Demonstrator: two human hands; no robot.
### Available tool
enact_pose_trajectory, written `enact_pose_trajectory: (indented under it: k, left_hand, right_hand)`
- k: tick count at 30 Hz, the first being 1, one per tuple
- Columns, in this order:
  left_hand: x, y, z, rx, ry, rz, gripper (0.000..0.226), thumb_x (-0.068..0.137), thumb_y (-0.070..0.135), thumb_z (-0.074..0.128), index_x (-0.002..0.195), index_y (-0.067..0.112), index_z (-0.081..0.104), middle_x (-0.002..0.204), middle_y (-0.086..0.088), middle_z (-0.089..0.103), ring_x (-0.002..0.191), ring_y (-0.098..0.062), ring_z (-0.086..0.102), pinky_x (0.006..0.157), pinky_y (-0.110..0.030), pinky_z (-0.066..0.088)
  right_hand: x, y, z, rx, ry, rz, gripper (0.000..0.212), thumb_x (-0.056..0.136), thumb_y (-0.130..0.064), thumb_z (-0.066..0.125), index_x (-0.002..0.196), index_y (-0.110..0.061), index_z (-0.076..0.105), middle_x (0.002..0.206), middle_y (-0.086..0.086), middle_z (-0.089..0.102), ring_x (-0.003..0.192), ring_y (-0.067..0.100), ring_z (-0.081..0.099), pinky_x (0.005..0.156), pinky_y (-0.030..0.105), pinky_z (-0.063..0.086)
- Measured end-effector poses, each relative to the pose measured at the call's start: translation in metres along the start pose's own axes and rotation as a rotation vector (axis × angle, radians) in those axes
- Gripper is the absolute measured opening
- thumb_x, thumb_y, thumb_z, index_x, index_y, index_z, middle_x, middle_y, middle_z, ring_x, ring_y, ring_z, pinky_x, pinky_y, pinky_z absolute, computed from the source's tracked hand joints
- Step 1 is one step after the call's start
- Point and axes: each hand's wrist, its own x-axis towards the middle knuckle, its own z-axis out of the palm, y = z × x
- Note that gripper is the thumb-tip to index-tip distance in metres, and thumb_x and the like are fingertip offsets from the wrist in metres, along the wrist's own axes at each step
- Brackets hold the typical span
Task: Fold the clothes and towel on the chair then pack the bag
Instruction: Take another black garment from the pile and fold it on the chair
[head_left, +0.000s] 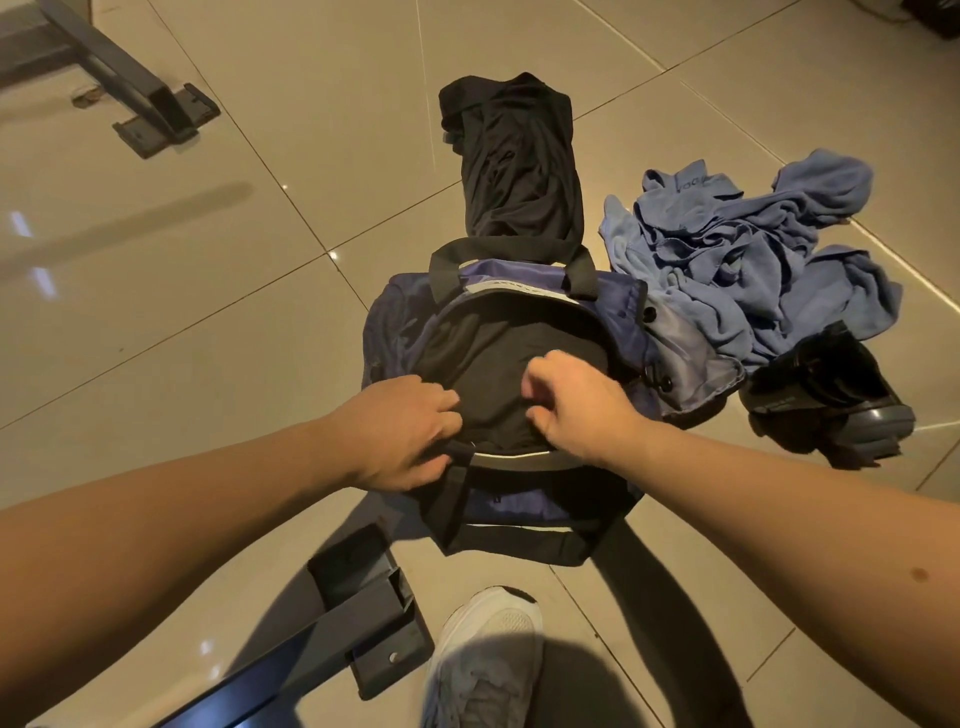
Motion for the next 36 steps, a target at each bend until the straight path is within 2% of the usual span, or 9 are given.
enact_pose_trajectory:
  k: [3, 7, 12, 15, 19, 22, 27, 31, 36]
  left_hand:
    - [-0.005, -0.001, 0.005, -0.002, -0.07, -0.13, 0.028, 0.096, 0.057, 0.04, 0.094, 0.03, 0.044, 0.094, 0.006, 0.055, 0.086, -0.013, 0.048, 0.09, -0.034, 0.045]
    - [-0.008, -0.007, 0.012, 0.059, -0.166, -0.273, 0.04, 0.093, 0.067, 0.037, 0.094, 0.027, 0.044, 0.09, 0.004, 0.055, 0.085, -0.016, 0.05, 0.09, -0.035, 0.044]
    - [0.004, -0.003, -0.003, 0.038, -0.247, -0.253, 0.052, 0.094, 0.074, 0.033, 0.088, 0.025, 0.05, 0.075, 0.004, 0.055, 0.075, -0.017, 0.054, 0.076, -0.033, 0.041]
    - [0.011, -0.006, -0.016, -0.158, -0.088, -0.328, 0.053, 0.096, 0.074, 0.03, 0.084, 0.027, 0.052, 0.072, 0.006, 0.055, 0.068, -0.013, 0.055, 0.062, -0.03, 0.037]
    - [0.027, -0.028, -0.028, -0.209, 0.387, -0.613, 0.019, 0.099, 0.038, 0.055, 0.108, 0.022, 0.057, 0.102, -0.004, 0.061, 0.086, -0.023, 0.057, 0.068, -0.032, 0.038]
    - [0.038, -0.049, -0.024, -0.176, 0.269, -0.696, 0.033, 0.096, 0.04, 0.061, 0.121, 0.018, 0.061, 0.116, -0.006, 0.062, 0.095, -0.026, 0.059, 0.071, -0.034, 0.043]
    - [0.052, -0.06, -0.019, -0.145, 0.15, -0.653, 0.033, 0.098, 0.05, 0.052, 0.099, 0.021, 0.068, 0.088, 0.0, 0.063, 0.077, -0.018, 0.059, 0.062, -0.03, 0.038]
    - [0.048, -0.067, -0.021, -0.141, 0.051, -0.598, 0.027, 0.097, 0.049, 0.054, 0.099, 0.025, 0.066, 0.082, 0.002, 0.061, 0.074, -0.017, 0.057, 0.059, -0.028, 0.035]
    - [0.043, -0.06, -0.032, -0.215, 0.385, -0.635, 0.015, 0.096, 0.035, 0.054, 0.089, 0.024, 0.062, 0.076, 0.005, 0.057, 0.07, -0.017, 0.053, 0.054, -0.024, 0.028]
  right_hand:
    - [-0.003, -0.004, 0.003, -0.025, -0.238, -0.14, 0.019, 0.098, -0.037, 0.059, 0.106, -0.025, 0.071, 0.108, -0.004, 0.061, 0.11, 0.017, 0.049, 0.093, 0.045, 0.049]
    - [-0.003, 0.003, 0.004, -0.119, -0.388, 0.129, 0.053, 0.105, -0.053, 0.031, 0.102, -0.018, 0.07, 0.097, 0.002, 0.061, 0.106, 0.025, 0.057, 0.095, 0.047, 0.05]
    - [0.002, -0.008, -0.005, -0.169, -0.354, 0.094, 0.035, 0.102, -0.045, 0.047, 0.109, -0.02, 0.071, 0.101, 0.002, 0.068, 0.1, 0.026, 0.064, 0.091, 0.045, 0.054]
    - [0.008, -0.015, -0.008, -0.094, -0.04, 0.058, 0.025, 0.099, -0.034, 0.052, 0.118, -0.024, 0.065, 0.116, 0.002, 0.068, 0.109, 0.026, 0.062, 0.092, 0.046, 0.053]
    - [0.022, -0.03, -0.004, 0.005, 0.098, -0.065, 0.037, 0.099, -0.023, 0.056, 0.136, -0.021, 0.056, 0.133, 0.0, 0.057, 0.127, 0.021, 0.049, 0.101, 0.045, 0.049]
    - [0.034, -0.047, 0.004, 0.063, 0.127, -0.136, 0.041, 0.097, -0.02, 0.059, 0.138, -0.017, 0.054, 0.14, 0.002, 0.052, 0.136, 0.021, 0.04, 0.108, 0.041, 0.044]
    - [0.051, -0.06, 0.026, 0.031, 0.041, -0.138, 0.049, 0.098, -0.021, 0.055, 0.145, -0.01, 0.045, 0.146, 0.006, 0.045, 0.14, 0.025, 0.03, 0.115, 0.042, 0.035]
    - [0.051, -0.055, 0.035, 0.021, -0.04, -0.116, 0.057, 0.101, -0.017, 0.051, 0.155, -0.013, 0.034, 0.161, 0.005, 0.031, 0.151, 0.024, 0.017, 0.122, 0.043, 0.025]
    - [0.055, -0.06, 0.036, -0.079, -0.244, -0.128, 0.06, 0.102, -0.018, 0.049, 0.158, -0.02, 0.028, 0.169, 0.0, 0.012, 0.156, 0.022, 0.0, 0.121, 0.053, 0.023]
